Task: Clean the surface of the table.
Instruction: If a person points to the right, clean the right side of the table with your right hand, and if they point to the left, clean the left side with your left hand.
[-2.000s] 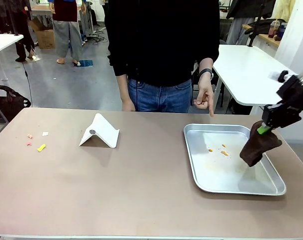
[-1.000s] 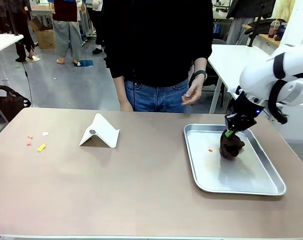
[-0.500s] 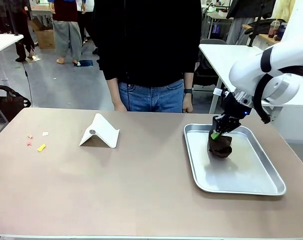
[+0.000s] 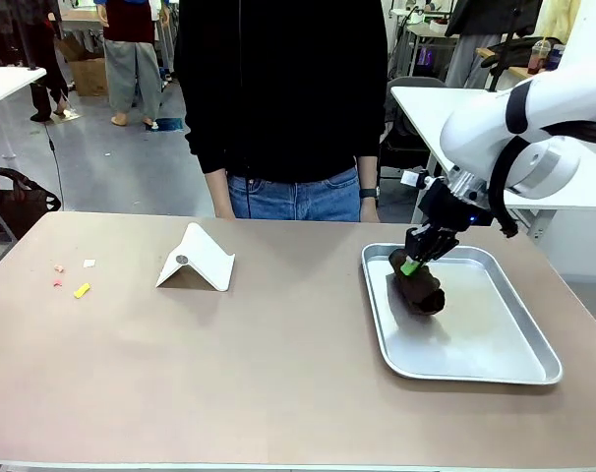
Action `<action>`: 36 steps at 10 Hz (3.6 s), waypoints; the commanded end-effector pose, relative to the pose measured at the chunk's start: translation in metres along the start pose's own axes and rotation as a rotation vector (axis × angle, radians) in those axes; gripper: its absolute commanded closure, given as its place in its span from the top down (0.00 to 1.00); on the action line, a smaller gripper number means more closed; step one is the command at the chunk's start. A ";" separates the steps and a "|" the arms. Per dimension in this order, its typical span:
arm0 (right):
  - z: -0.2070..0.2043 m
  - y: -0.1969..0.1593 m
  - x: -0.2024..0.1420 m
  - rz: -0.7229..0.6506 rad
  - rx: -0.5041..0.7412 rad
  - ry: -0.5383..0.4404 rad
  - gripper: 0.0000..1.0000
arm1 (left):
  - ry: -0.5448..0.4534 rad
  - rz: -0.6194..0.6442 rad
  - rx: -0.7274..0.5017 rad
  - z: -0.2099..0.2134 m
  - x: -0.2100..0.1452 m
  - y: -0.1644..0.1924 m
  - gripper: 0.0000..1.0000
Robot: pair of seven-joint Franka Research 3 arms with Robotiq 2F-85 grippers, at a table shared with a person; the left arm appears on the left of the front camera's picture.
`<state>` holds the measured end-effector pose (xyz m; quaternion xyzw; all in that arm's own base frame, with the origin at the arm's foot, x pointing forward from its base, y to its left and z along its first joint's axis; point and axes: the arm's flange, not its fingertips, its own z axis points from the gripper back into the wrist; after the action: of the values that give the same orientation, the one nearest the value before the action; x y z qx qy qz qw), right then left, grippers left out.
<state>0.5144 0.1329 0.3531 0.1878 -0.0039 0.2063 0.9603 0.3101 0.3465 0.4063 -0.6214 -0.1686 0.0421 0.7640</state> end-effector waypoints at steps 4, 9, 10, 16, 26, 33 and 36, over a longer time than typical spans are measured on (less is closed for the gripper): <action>-0.005 -0.011 0.001 -0.024 -0.073 0.073 0.10 | 0.001 -0.009 -0.002 0.000 -0.004 -0.005 0.22; -0.021 -0.035 -0.009 -0.131 -0.094 0.118 0.10 | 0.001 -0.009 -0.002 0.000 -0.004 -0.005 0.22; -0.021 -0.044 -0.016 -0.170 -0.097 0.116 0.10 | 0.001 -0.009 -0.002 0.000 -0.004 -0.005 0.22; -0.013 -0.093 -0.060 -0.321 -0.094 0.092 0.10 | 0.001 -0.009 -0.002 0.000 -0.004 -0.005 0.22; 0.053 -0.143 -0.143 -0.346 0.377 -0.282 0.10 | 0.001 -0.009 -0.002 0.000 -0.004 -0.005 0.22; 0.103 -0.155 -0.260 -0.157 0.896 -0.527 0.10 | 0.001 -0.009 -0.002 0.000 -0.004 -0.005 0.22; 0.108 -0.159 -0.276 -0.157 1.046 -0.543 0.10 | 0.001 -0.009 -0.002 0.000 -0.004 -0.005 0.22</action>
<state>0.3287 -0.1467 0.3727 0.6620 -0.1409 0.0412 0.7350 0.3095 0.3468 0.4070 -0.6211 -0.1695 0.0421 0.7641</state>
